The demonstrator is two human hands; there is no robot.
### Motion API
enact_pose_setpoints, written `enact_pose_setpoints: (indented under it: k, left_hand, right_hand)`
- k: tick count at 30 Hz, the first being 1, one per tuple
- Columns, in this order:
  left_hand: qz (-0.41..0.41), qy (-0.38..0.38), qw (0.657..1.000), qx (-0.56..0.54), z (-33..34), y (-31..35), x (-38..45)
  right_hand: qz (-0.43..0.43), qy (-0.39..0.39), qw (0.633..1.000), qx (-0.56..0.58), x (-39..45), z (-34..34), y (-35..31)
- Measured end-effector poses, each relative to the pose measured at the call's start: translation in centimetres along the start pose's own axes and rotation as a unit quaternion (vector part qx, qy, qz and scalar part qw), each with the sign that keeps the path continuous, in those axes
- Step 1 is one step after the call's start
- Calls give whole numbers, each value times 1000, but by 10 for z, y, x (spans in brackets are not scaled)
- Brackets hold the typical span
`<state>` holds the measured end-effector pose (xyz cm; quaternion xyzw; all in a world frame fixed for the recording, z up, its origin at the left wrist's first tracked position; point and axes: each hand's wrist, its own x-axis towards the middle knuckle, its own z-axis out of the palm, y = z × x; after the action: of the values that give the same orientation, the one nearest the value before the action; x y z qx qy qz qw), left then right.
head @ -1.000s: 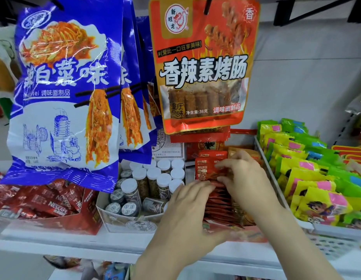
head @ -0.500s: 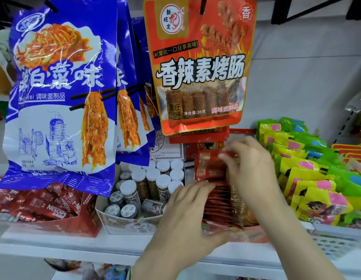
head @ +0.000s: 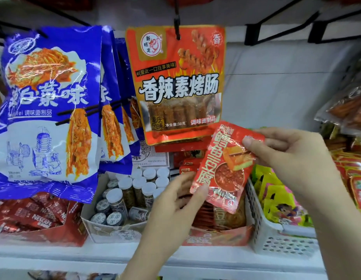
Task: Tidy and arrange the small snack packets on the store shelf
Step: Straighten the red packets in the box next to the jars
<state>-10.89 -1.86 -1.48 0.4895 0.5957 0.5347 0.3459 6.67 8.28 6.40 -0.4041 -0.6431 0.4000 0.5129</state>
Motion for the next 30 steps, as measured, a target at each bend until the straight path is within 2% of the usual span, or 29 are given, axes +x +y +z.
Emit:
enact_pose_setpoints:
  k: [5,10,18,20,23,27,30]
  left_hand:
    - [-27,-40,992,-120,11,5,-3]
    - [-34,-82,985,-146,12,6,-2]
    - [-36,-98,978,-181,12,10,-1]
    - [-59,-94,960,-257,13,13,-2]
    - [-122,-154,896,-398,17,19,-4]
    - [-155,-223,850,-451,33,23,-9]
    - [-146,-244,821,-495,34,22,-12]
  right_hand:
    - [36,17,997,64,-1,-1,1]
    - [50,29,997,47,2,-8,6]
    - [56,21,995,83,5,-7,10]
    - [62,0,991,118,6,-8,11]
    - [79,-74,972,208,4,-7,7]
    - [76,-164,929,323,-1,3,3]
    - [83,-172,929,319,-4,13,5]
